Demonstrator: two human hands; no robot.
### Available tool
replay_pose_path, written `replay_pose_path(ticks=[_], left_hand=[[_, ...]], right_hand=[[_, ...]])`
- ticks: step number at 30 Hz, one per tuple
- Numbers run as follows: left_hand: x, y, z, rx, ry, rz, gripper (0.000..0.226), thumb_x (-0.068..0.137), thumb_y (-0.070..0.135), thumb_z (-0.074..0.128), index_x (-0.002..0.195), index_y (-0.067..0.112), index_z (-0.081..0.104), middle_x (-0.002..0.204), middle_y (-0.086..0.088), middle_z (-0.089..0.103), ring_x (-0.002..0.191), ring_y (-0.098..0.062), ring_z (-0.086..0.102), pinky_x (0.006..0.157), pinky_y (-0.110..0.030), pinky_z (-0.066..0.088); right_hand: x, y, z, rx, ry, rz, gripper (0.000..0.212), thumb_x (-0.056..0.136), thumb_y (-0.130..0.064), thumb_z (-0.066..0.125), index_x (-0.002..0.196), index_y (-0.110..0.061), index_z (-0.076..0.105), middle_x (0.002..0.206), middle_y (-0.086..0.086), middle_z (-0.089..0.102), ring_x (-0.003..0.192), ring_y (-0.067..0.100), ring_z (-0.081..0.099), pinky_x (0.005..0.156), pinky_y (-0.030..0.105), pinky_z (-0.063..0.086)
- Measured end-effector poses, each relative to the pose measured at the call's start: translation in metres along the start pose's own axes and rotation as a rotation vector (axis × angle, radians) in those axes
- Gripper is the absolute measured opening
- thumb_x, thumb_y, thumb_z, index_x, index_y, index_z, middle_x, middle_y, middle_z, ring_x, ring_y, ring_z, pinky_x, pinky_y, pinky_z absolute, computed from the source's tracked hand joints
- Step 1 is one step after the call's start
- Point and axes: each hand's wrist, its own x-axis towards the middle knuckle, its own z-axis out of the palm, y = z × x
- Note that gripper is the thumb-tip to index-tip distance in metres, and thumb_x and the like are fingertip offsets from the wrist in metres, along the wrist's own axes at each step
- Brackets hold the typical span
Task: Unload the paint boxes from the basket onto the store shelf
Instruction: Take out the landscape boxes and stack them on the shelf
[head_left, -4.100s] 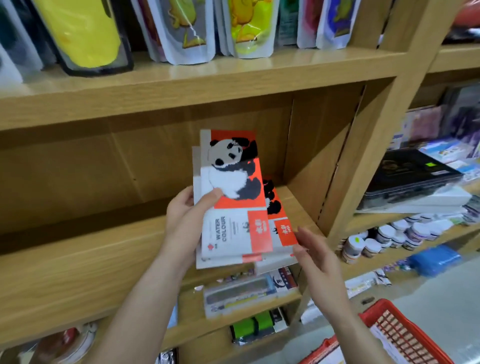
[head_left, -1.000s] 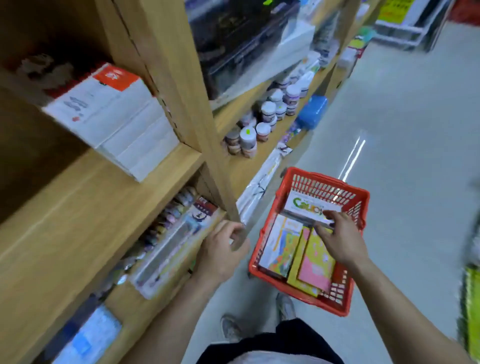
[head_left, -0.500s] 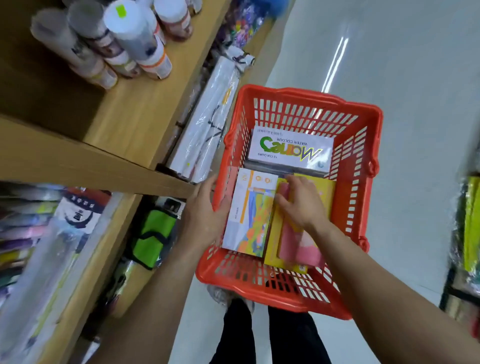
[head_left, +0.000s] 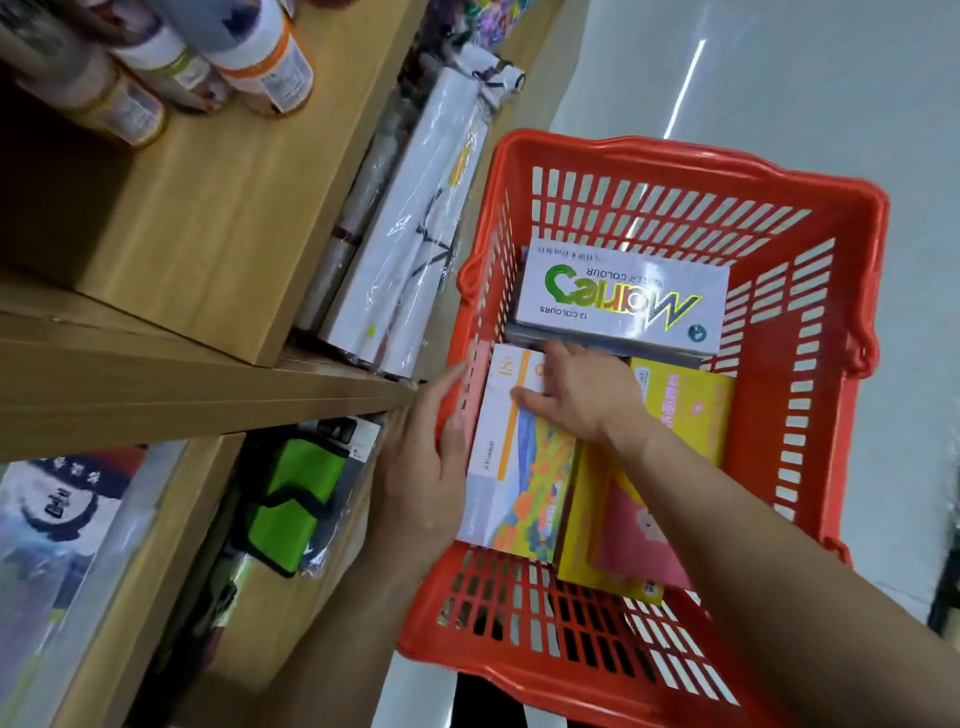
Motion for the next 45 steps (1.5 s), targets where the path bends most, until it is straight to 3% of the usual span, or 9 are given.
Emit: replay_pose_path(ticks=[2,8,14,19,23,27,32,35,45], left_hand=[[0.001,0.001,0.0,-0.011,0.013,0.0,0.042,0.102,0.028,0.043,0.142,0.044,0.049,0.137,0.009,0.062,0.125,-0.012,0.059,0.102,-0.045,0.051],[0.002,0.0,0.001,-0.033,0.003,-0.004,0.043,0.103,0.026,0.044,0.141,0.044,0.049,0.136,0.016,0.06,0.126,-0.006,0.057,0.101,-0.029,0.048],[0.004,-0.002,0.002,-0.01,0.007,0.02,0.044,0.102,0.022,0.044,0.139,0.046,0.047,0.134,0.028,0.055,0.126,0.01,0.049,0.1,-0.004,0.034],[0.005,-0.001,0.0,-0.027,-0.007,0.014,0.043,0.103,0.024,0.044,0.137,0.052,0.044,0.132,0.04,0.049,0.127,0.008,0.05,0.101,-0.006,0.037],[0.005,-0.002,0.0,-0.045,-0.01,0.017,0.043,0.103,0.024,0.044,0.139,0.048,0.044,0.134,0.041,0.047,0.129,0.011,0.049,0.103,-0.007,0.037],[0.005,-0.001,0.0,-0.041,-0.016,0.013,0.044,0.103,0.024,0.044,0.138,0.051,0.043,0.132,0.041,0.048,0.128,0.01,0.049,0.103,-0.01,0.038],[0.004,-0.001,-0.001,-0.07,-0.011,0.013,0.043,0.104,0.023,0.043,0.139,0.048,0.044,0.137,0.021,0.059,0.129,-0.006,0.056,0.105,-0.035,0.05],[0.003,-0.001,-0.001,-0.072,-0.003,0.007,0.043,0.104,0.023,0.044,0.14,0.044,0.047,0.139,0.015,0.06,0.129,-0.006,0.056,0.105,-0.038,0.05],[0.002,0.0,-0.001,-0.092,0.027,-0.017,0.048,0.103,0.022,0.047,0.134,0.058,0.048,0.137,0.016,0.063,0.126,-0.008,0.06,0.102,-0.045,0.052]], right_hand=[[0.008,0.0,-0.003,0.001,-0.058,0.022,0.071,0.08,-0.077,0.055,0.124,-0.021,0.058,0.118,0.003,0.071,0.11,0.032,0.067,0.077,0.039,0.05],[0.022,-0.002,-0.006,0.136,-0.142,0.061,0.077,0.055,-0.089,0.05,0.101,-0.03,0.065,0.077,-0.016,0.066,0.09,0.021,0.071,0.067,0.032,0.044],[0.018,-0.002,0.001,0.137,-0.109,0.044,0.091,0.052,-0.089,0.051,0.123,-0.034,0.066,0.104,-0.006,0.072,0.105,0.022,0.068,0.086,0.037,0.056],[0.018,-0.004,0.0,0.069,-0.182,0.0,0.096,0.056,-0.087,0.058,0.138,-0.036,0.056,0.121,0.002,0.067,0.12,0.025,0.062,0.097,0.037,0.05],[0.02,-0.008,-0.002,-0.024,-0.257,-0.029,0.086,0.053,-0.091,0.052,0.117,-0.033,0.06,0.103,-0.008,0.075,0.108,0.028,0.068,0.09,0.039,0.053],[0.015,-0.009,-0.008,-0.005,-0.241,-0.052,0.097,0.053,-0.09,0.054,0.133,-0.036,0.056,0.102,-0.014,0.074,0.113,0.027,0.065,0.092,0.037,0.048],[0.001,-0.006,-0.019,-0.009,-0.199,-0.092,0.102,0.058,-0.085,0.06,0.145,-0.033,0.045,0.121,-0.009,0.071,0.122,0.02,0.063,0.106,0.039,0.04],[-0.008,-0.004,-0.031,0.007,-0.245,-0.103,0.097,0.061,-0.08,0.062,0.145,-0.035,0.042,0.127,-0.009,0.068,0.126,0.018,0.06,0.113,0.044,0.033],[-0.018,-0.014,-0.061,-0.005,-0.316,-0.143,0.081,0.07,-0.071,0.075,0.134,-0.024,0.057,0.123,0.004,0.063,0.116,0.028,0.061,0.094,0.039,0.049]])
